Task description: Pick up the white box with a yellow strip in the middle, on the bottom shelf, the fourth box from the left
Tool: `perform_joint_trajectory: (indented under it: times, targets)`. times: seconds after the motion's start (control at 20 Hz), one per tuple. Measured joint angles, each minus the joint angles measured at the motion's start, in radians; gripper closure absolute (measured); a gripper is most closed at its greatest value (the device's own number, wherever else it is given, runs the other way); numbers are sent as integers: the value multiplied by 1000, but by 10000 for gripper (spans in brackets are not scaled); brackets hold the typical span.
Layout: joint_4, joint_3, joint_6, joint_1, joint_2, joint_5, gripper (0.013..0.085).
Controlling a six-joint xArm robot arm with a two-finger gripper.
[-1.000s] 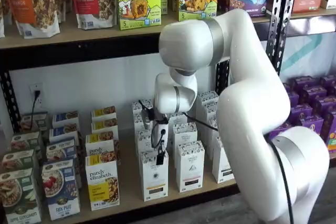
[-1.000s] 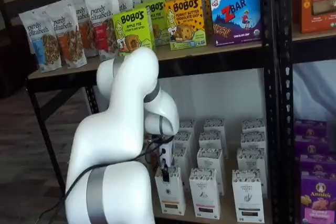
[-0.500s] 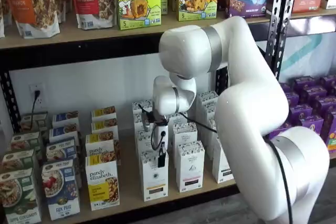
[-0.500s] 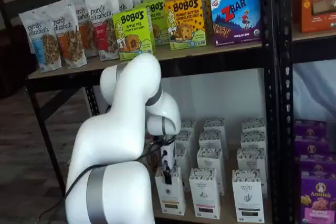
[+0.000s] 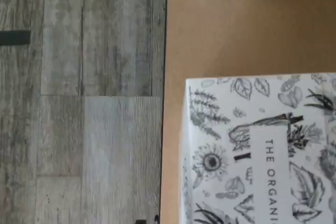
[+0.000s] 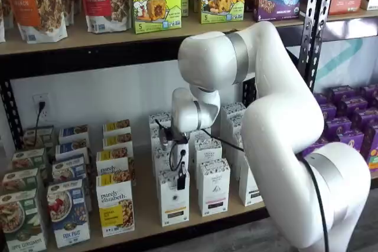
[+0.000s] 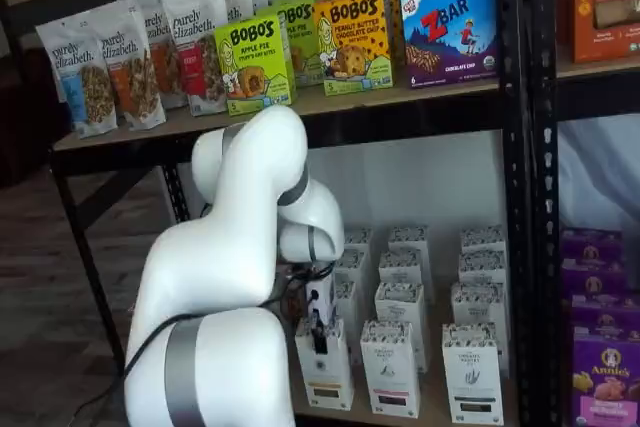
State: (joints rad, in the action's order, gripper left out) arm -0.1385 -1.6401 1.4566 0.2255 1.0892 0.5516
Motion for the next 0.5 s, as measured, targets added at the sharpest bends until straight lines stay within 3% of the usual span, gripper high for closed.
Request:
perform_joint_trajectory:
  times: [0.45,0.5]
  targets:
    - [-19,3,21,-4,7,-14,130]
    - [-24,1,26,-5,7,-10,170]
